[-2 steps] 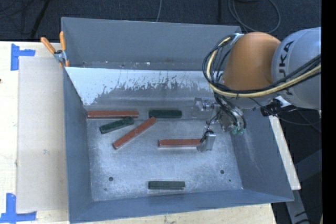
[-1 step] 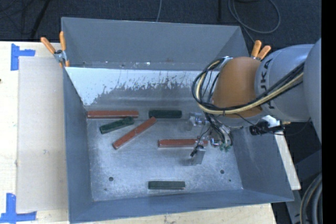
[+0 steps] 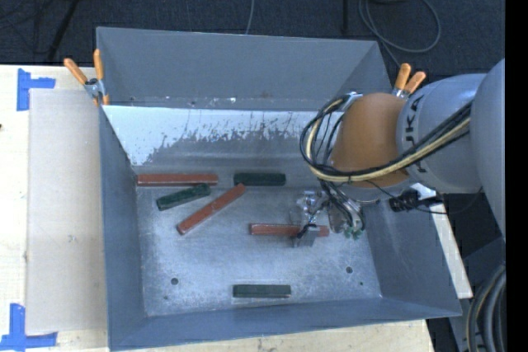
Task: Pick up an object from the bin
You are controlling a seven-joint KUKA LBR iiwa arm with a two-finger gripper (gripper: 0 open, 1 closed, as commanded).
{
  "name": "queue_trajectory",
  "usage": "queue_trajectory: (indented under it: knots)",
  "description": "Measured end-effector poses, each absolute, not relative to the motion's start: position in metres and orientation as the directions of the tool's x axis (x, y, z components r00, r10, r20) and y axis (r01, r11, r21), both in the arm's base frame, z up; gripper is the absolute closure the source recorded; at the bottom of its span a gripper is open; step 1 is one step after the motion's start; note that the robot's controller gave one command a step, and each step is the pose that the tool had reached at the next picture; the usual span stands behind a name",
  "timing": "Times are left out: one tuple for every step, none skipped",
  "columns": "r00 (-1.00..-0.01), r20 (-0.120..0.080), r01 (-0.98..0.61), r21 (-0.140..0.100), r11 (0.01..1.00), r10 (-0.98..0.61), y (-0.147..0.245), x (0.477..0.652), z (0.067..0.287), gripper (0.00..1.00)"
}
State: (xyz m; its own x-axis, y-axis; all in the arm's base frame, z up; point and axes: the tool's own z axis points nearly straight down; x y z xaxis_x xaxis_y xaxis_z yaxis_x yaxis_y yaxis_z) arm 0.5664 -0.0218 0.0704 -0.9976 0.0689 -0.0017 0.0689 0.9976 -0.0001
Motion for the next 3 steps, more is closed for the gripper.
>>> queue_trajectory:
  knots:
    - [-0.998,-0.001,0.069,0.000,0.998,0.069,-0.022,0.566,0.070,1.00]
    - [-0.998,-0.001,0.068,0.000,0.998,0.068,-0.022,0.566,0.071,1.00]
    - [-0.998,0.007,0.068,0.000,0.998,0.068,-0.021,0.564,0.081,1.00]
